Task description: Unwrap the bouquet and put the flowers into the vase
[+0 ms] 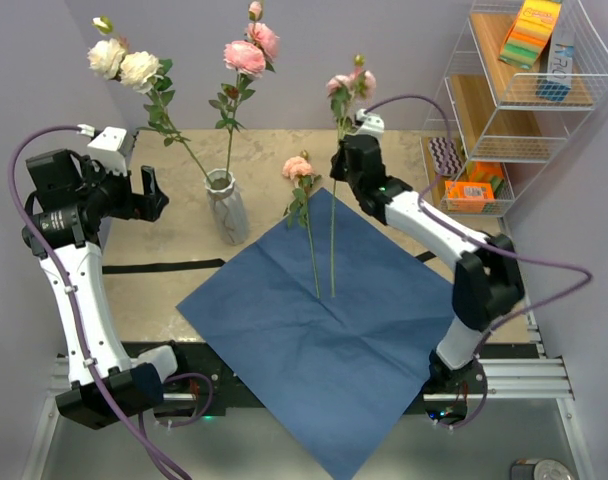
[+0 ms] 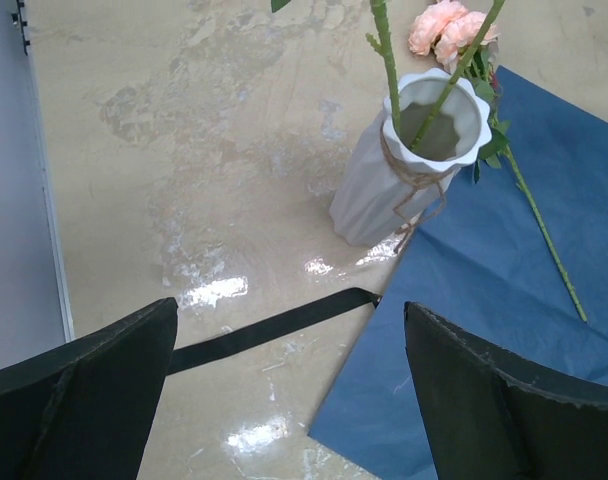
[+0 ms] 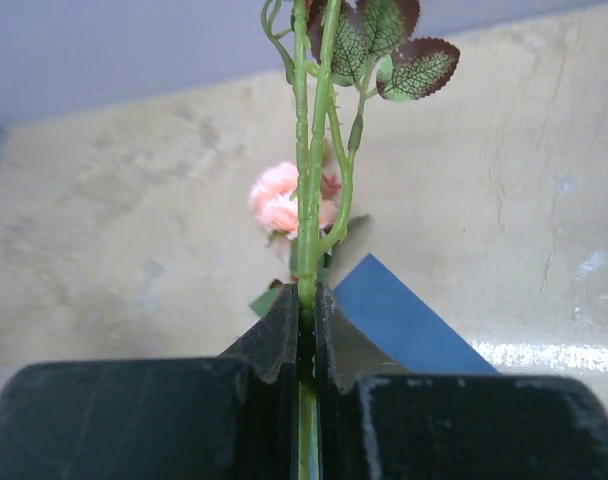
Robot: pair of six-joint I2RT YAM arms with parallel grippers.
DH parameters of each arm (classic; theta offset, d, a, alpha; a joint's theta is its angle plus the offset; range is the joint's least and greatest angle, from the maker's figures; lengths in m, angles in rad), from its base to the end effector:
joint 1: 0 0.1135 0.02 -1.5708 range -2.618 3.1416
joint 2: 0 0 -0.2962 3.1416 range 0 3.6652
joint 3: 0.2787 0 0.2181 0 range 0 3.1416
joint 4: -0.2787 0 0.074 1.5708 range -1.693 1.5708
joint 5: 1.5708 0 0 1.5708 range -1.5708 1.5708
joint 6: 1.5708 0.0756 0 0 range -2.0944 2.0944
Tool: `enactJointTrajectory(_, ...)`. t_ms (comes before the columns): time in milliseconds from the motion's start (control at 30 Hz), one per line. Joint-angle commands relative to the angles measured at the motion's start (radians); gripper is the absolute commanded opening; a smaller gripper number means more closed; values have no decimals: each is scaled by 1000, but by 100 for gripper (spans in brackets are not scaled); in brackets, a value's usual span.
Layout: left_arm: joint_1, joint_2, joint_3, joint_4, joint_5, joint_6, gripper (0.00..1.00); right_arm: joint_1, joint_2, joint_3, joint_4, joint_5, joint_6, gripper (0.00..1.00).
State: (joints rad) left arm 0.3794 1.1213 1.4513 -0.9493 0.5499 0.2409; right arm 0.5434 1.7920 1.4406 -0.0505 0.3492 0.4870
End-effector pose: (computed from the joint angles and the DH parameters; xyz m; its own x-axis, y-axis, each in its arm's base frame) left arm 0.1846 0.0311 0.4246 -0.5046 0.0178 -0.8631 0.2059 0.9734 -0.1003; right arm 0.3866 0.2033 0.3299 -0.3971 0.2739 -0.8760 -0.0345 0.9493 0.3124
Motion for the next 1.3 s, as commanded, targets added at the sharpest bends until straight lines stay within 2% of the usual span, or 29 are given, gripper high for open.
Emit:
enactJointTrajectory(0,10,-17,49,-28,77,14,99,23,-291,-215,373,21,-30,0)
enactJointTrajectory(33,12,-18,50,-29,90,17,99,42,-342,-303,455,4,-94,0)
enactJointTrajectory(67,10,-18,53,-31,111,15,99,58,-411,-343,630,-50,-138,0)
enactJointTrajectory(167,10,-8,79,-48,146,15,99,131,-465,-367,790,-133,-306,0)
enactJointTrajectory(300,12,0,116,-87,208,35,99,205,-448,-238,802,-211,-393,0)
enactJointTrajectory(433,12,-18,159,-126,309,93,99,260,-376,-42,831,-295,-450,0)
enactJointTrajectory(600,12,-22,218,-112,351,69,99,337,-246,90,1076,-398,-530,0)
enactJointTrajectory(633,12,-20,219,-111,352,58,99,343,-185,162,1100,-414,-524,0)
enactJointTrajectory(833,12,-17,193,-92,337,51,99,375,15,487,1089,-444,-458,0)
enactJointTrajectory(933,12,-40,153,-65,332,51,99,385,99,581,1089,-449,-455,0)
enactJointTrajectory(1267,12,-37,146,-66,331,64,99,382,259,647,1144,-400,-449,0)
